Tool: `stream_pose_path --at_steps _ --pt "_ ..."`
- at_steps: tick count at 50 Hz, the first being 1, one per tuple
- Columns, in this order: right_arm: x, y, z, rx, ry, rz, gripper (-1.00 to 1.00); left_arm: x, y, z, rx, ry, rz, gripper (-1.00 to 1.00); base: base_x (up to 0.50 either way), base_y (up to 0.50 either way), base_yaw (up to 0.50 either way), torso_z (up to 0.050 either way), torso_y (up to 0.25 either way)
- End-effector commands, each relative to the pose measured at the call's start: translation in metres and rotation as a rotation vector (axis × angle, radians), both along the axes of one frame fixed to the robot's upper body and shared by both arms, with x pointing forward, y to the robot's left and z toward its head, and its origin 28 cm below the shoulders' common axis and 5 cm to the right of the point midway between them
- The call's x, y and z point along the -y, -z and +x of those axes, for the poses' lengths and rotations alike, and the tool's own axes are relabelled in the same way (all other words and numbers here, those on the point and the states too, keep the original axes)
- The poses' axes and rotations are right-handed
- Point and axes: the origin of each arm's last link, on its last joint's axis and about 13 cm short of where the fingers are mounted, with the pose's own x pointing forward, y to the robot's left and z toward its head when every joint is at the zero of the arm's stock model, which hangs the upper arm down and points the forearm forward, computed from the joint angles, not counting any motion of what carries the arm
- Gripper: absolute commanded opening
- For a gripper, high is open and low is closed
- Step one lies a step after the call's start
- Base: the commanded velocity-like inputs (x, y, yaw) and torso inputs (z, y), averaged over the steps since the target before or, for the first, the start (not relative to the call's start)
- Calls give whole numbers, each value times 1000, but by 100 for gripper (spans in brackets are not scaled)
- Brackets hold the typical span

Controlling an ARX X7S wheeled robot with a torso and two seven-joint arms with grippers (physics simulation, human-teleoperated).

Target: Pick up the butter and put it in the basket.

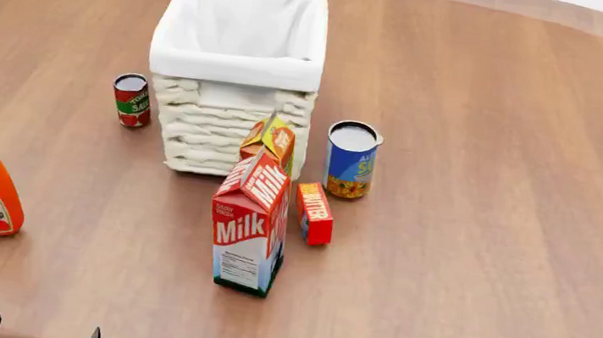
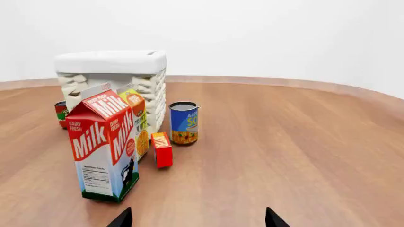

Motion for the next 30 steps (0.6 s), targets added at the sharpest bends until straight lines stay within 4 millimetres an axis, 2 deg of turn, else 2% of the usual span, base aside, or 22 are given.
stream_pose_path --at_steps 1,14,16,17,18,19,30 --pt "0 0 0 0 0 0 100 0 0 0 0 0 0 100 0 0 0 0 0" --pt "-1 0 2 -12 -3 -9 100 0 -2 -2 4 -3 4 100 0 0 0 0 0" --pt "-2 -1 2 -27 -31 -3 100 0 -1 -2 44 -17 81 100 0 0 0 0 0" --pt "-2 -2 2 0 -33 -13 100 0 -4 -2 43 -4 10 100 0 0 0 0 0" --pt "-3 -1 5 -14 -31 -38 100 -1 -6 -2 -31 1 -51 100 0 0 500 0 0" --pt "-3 -2 4 -33 -39 -45 100 -1 -4 1 -52 -16 -5 100 0 0 500 0 0" --pt "-2 -2 3 -30 -49 -44 100 -1 -3 1 -9 -17 9 100 0 0 500 0 0"
